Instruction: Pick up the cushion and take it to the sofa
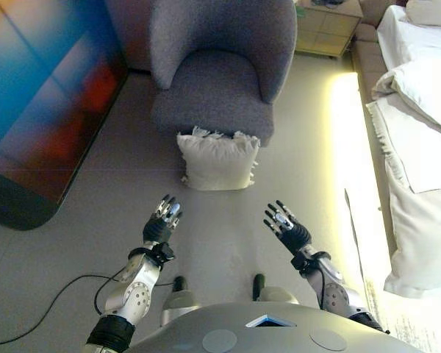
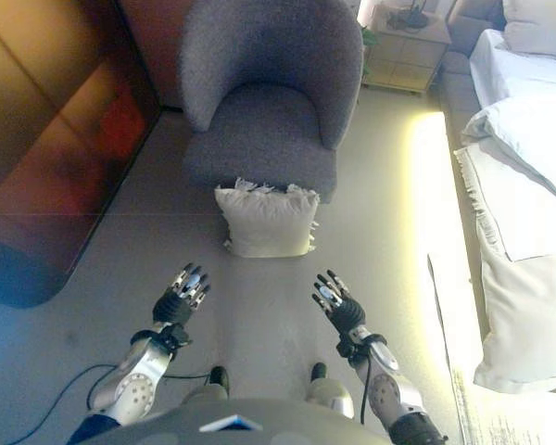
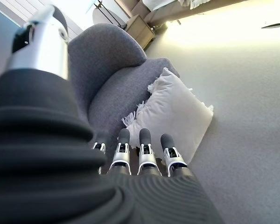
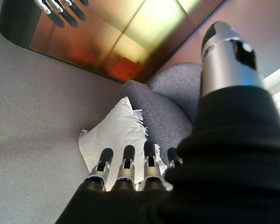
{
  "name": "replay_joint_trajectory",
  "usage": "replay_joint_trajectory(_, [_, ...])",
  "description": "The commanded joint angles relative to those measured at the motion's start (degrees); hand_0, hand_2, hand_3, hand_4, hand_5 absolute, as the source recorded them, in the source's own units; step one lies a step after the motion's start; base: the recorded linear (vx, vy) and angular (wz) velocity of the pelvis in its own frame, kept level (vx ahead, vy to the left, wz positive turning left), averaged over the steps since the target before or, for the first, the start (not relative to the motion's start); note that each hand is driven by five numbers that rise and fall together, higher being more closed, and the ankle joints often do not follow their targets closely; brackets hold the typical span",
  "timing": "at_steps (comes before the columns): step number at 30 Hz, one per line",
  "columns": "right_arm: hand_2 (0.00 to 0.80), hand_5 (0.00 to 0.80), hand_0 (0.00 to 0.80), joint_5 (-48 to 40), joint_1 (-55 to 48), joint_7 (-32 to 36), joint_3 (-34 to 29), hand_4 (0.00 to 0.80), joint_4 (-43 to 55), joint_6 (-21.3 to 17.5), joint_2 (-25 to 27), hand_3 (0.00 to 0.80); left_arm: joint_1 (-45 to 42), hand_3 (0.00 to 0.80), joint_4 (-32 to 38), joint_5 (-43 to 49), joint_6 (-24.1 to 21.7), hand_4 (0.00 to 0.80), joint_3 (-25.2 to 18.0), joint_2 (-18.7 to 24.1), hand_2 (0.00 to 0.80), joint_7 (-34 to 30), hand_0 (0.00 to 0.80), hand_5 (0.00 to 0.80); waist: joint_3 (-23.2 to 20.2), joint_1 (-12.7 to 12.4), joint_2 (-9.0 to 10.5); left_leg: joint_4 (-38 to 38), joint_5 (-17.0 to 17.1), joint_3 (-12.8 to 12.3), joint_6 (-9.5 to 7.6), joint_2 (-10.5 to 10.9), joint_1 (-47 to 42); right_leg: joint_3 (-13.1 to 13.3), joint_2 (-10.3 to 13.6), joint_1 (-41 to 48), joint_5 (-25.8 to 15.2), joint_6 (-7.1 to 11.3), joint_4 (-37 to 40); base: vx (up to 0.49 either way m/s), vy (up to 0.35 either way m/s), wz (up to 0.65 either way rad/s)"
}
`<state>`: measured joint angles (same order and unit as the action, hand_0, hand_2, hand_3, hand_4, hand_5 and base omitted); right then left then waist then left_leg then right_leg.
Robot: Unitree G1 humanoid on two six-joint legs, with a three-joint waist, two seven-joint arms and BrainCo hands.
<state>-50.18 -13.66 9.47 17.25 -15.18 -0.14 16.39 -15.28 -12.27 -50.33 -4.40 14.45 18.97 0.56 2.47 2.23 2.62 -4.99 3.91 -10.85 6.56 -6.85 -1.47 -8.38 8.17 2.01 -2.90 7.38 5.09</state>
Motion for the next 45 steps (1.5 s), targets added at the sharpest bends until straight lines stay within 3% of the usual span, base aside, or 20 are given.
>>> replay_joint_trajectory(1, [0.000, 0.000, 0.000, -0.66, 1.86, 1.25, -2.10, 0.000, 2.72, -3.36, -0.76, 0.000, 1.74, 0.000, 2.64, 2.32, -3.44, 0.000, -2.47, 0.20, 0.000, -0.94, 0.000, 0.000, 1.11, 0.12, -0.13, 4.56, -5.09, -0.10, -5.01, 4.30, 1.39, 1.67, -3.36, -1.31, 2.01, -0.98, -3.64, 0.000, 0.000, 0.00])
replay_joint_trajectory(5, [0.000, 0.000, 0.000, -0.32, 1.13, 1.65, -2.22, 0.000, 3.42, -1.97, -0.28, 0.000, 0.91, 0.000, 3.69, 1.31, -4.02, 0.000, -3.28, 0.12, 0.000, -0.89, 0.000, 0.000, 0.89, 0.12, 0.15, 5.73, -6.04, 1.03, -5.18, 4.80, 0.60, 3.00, -3.73, -0.03, 1.92, -1.18, -3.02, 0.059, 0.007, -0.02])
replay_joint_trajectory(12, [0.000, 0.000, 0.000, 0.18, 0.97, 1.85, -2.37, 0.000, 2.78, -2.47, -0.43, 0.000, 2.11, 0.000, 2.93, 3.29, -3.97, 0.000, -2.20, 0.54, 0.000, 0.17, 0.000, 0.000, 0.45, 0.61, -0.48, 1.91, -4.76, 1.01, -5.18, 4.73, -0.71, 1.58, -3.82, -0.60, 1.93, -0.82, -3.35, 0.015, 0.006, -0.01])
replay_joint_trajectory(23, [0.000, 0.000, 0.000, 0.31, 1.01, 0.30, -1.86, 0.000, 2.72, -2.74, -0.99, 0.000, 1.49, 0.000, 1.92, 4.09, -4.39, 0.000, -1.32, 0.50, 0.000, -0.52, 0.000, 0.000, 0.80, 0.69, -0.90, 2.70, -5.82, 0.26, -6.09, 5.48, -0.69, 0.97, -2.44, -1.19, 2.65, -0.17, -4.99, 0.015, 0.056, 0.01])
replay_joint_trajectory(30, [0.000, 0.000, 0.000, 0.36, 0.72, 0.12, -2.51, 0.000, 3.00, -1.86, -0.98, 0.000, -0.10, 0.000, 0.78, 4.28, -5.25, 0.000, -2.11, 0.32, 0.000, -1.08, 0.000, 0.000, 1.18, 0.54, -0.42, 6.65, -8.03, -0.33, -6.87, 6.34, 0.02, 1.89, -1.05, -1.21, 2.97, 0.28, -6.39, 0.044, 0.091, -0.01])
replay_joint_trajectory(37, [0.000, 0.000, 0.000, -0.25, 2.41, -0.58, -2.46, 0.000, 1.26, -4.54, -2.60, 0.000, 2.73, 0.000, 0.17, 6.06, -4.51, 0.000, -2.00, 2.15, 0.000, -1.78, 0.000, 0.000, 3.01, 0.51, -0.71, 10.04, -9.37, 0.01, -9.02, 7.08, 1.94, 1.92, 1.75, -5.19, 2.63, 1.58, -20.24, 0.024, 0.107, 0.01])
replay_joint_trajectory(39, [0.000, 0.000, 0.000, 0.45, 1.53, -1.44, -2.38, 0.000, 2.05, -4.79, -3.26, 0.000, 3.04, 0.000, -0.41, 6.71, -4.16, 0.000, -2.16, 2.95, 0.000, -2.03, 0.000, 0.000, 3.18, 0.61, -1.12, 10.70, -9.83, -0.13, -9.98, 7.52, 2.40, 1.66, 3.68, -7.77, -0.37, 1.27, -29.11, 0.079, 0.136, 0.12])
replay_joint_trajectory(42, [0.000, 0.000, 0.000, 0.09, -0.90, -1.09, -2.79, 0.000, 2.53, -4.46, -2.82, 0.000, 2.83, 0.000, -1.88, 6.42, -4.08, 0.000, -3.00, 3.55, 0.000, -2.75, 0.000, 0.000, 4.18, 2.14, -2.53, 11.04, -10.94, -0.15, -10.09, 6.92, 1.68, 4.60, 3.78, -14.68, -4.36, 0.35, -41.83, 0.080, 0.156, 0.07])
replay_joint_trajectory(45, [0.000, 0.000, 0.000, -0.29, -3.23, 0.68, -3.70, 0.000, 1.69, -6.32, -2.63, 0.000, 2.58, 0.000, -2.15, 5.58, -2.87, 0.000, -4.51, 4.18, 0.000, -5.01, 0.000, 0.000, 4.58, 3.81, -1.91, 11.00, -11.79, 0.65, -9.43, 7.66, 0.30, 7.15, 2.88, -17.22, -6.47, 0.75, -36.97, 0.180, 0.001, 0.35])
